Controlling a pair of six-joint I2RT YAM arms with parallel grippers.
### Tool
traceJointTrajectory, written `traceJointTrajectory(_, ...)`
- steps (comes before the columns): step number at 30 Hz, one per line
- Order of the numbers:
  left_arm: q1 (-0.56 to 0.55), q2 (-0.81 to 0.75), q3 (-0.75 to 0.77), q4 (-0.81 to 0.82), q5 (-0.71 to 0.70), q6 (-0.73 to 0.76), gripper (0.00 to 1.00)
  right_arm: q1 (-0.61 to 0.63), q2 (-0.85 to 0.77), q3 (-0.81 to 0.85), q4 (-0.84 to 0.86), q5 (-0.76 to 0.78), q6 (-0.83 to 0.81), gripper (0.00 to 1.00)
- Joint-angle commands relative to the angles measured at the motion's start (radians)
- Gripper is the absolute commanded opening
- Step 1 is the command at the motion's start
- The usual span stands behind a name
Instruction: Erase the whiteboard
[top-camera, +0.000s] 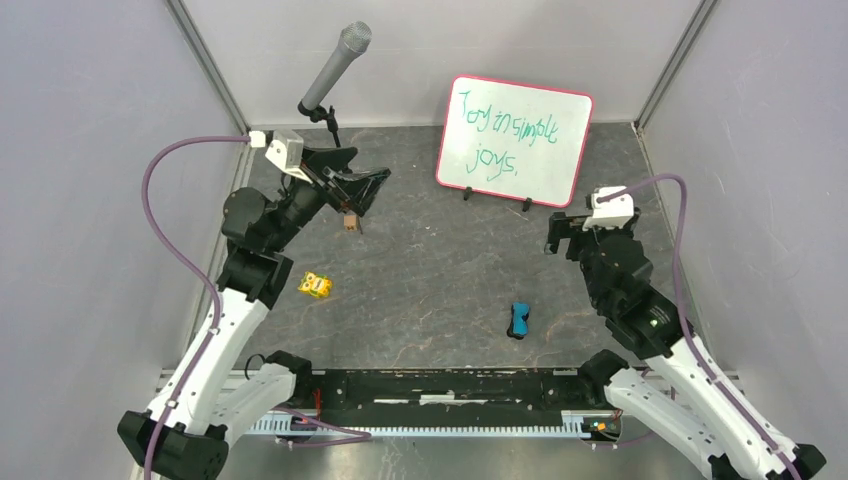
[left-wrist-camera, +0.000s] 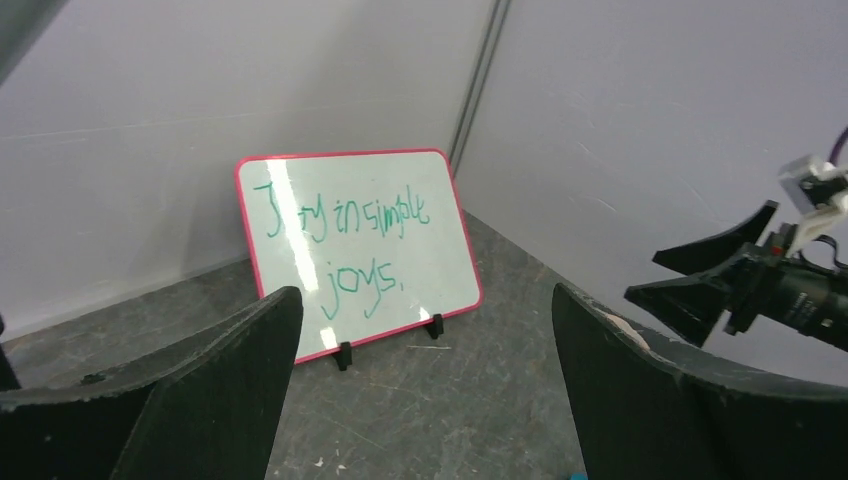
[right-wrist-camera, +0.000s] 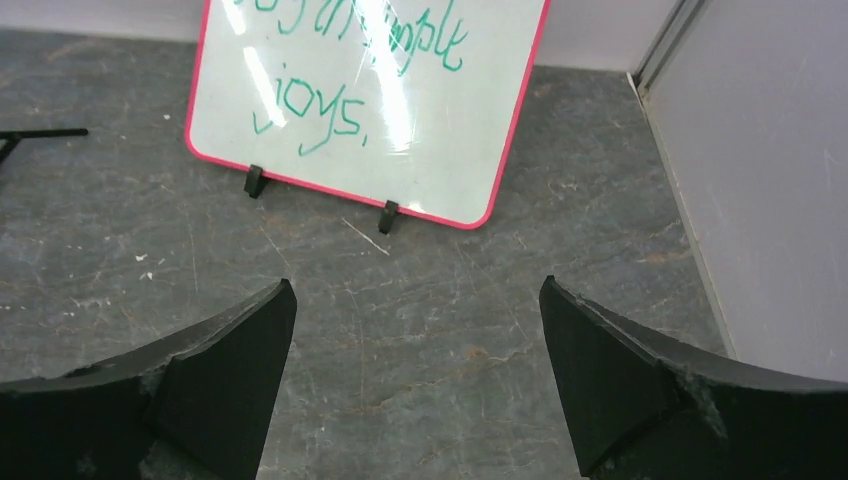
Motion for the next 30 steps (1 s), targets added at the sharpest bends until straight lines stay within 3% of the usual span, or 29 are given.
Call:
traceJointTrajectory(1, -0.042, 0.020, 0.034, 0.040, 0.059, 0.001, 1.00, -0.003, 0.062, -0.015, 0.033, 0.022, 0.040, 0.98)
traceJointTrajectory(4, -0.089, 0.044, 0.036, 0.027, 0.042, 0.007, 1.00, -0.003, 0.117, -0.066, 0.124, -0.045, 0.046, 0.98)
traceJointTrajectory(7, -0.151, 0.060, 0.036, 0.012, 0.015, 0.016, 1.00, -0.003, 0.162, -0.206, 0.346, -0.186, 0.042, 0.98)
traceJointTrajectory(11, -0.224, 0.071, 0.056, -0.051, -0.025, 0.063, 1.00, -0.003, 0.292, -0.281, 0.506, -0.208, 0.159, 0.98)
traceJointTrajectory(18, -0.311, 0.070, 0.065, -0.092, -0.093, 0.082, 1.00, -0.003, 0.644, -0.126, 0.565, -0.284, 0.282, 0.98)
traceJointTrajectory(30, -0.350, 0.047, 0.057, -0.090, -0.138, 0.060, 1.00, -0.004, 1.039, 0.195, 0.507, -0.127, 0.476, 0.98)
